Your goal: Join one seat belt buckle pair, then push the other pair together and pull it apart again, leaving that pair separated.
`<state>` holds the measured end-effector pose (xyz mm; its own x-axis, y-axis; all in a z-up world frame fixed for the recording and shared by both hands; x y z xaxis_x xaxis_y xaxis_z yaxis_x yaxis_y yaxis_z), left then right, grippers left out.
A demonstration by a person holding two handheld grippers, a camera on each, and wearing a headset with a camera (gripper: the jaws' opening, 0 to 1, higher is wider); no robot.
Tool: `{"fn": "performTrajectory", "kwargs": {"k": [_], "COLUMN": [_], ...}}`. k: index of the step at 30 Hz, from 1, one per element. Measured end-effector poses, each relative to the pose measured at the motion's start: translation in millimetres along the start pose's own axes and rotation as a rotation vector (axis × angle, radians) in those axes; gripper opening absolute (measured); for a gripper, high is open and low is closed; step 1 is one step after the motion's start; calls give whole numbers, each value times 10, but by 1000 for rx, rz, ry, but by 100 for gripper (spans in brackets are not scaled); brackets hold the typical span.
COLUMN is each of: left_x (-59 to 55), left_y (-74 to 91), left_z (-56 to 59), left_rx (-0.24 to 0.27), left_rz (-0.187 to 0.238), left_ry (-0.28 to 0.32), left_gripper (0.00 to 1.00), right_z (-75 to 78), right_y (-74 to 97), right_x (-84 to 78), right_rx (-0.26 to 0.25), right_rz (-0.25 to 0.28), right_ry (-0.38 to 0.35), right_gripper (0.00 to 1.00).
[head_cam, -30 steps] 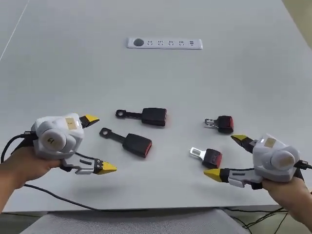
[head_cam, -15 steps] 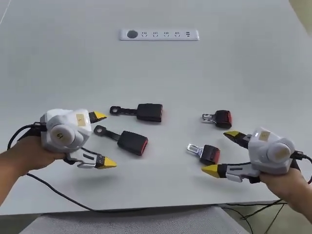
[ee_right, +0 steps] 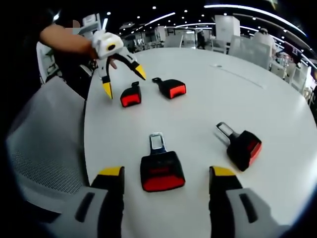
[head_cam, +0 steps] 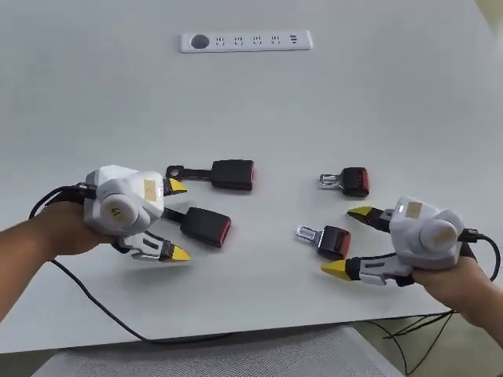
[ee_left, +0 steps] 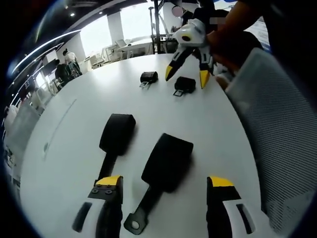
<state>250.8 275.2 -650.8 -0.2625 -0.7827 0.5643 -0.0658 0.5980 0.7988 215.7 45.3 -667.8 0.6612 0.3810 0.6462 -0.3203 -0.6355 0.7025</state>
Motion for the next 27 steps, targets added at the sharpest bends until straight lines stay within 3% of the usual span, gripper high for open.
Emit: {"fn": "performTrajectory", "kwargs": {"k": [12,17,20,27], "left_x": [-49,-27,-21,26], "left_y": [-202,-210,-213,-203], "left_z": [-67,-48,-8,9], "left_rx": [-65,-88,-112,-108], "left_rz": [-24,-9,-1,1], "left_ry": [-69,-61,-54,-44], "left_gripper": [63,60,52,45], "right_z": [-10,-46,-63,-82], "right_y": [-18,-18,-12,-12], "right_x": [-14,-38,-47,-52], "right_rx": [33,58,68,82], "right_rz": [-22,-40,-49,-63], "right_ry": [16,40,45,61], "right_gripper": [64,60,57,48]}}
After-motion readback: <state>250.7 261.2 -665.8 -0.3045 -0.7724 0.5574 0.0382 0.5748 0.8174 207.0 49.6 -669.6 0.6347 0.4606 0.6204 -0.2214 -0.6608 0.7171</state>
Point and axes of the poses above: the centre of the closed fingertips' face, and the gripper's own axes: y roughly backward along the fingers, z roughly to its right, x roughly out of its top, the point moved 1 cm from there along y, roughly backward along the fingers, and after that the axes turned 15 degrees about -y, right-handed, at the moved point
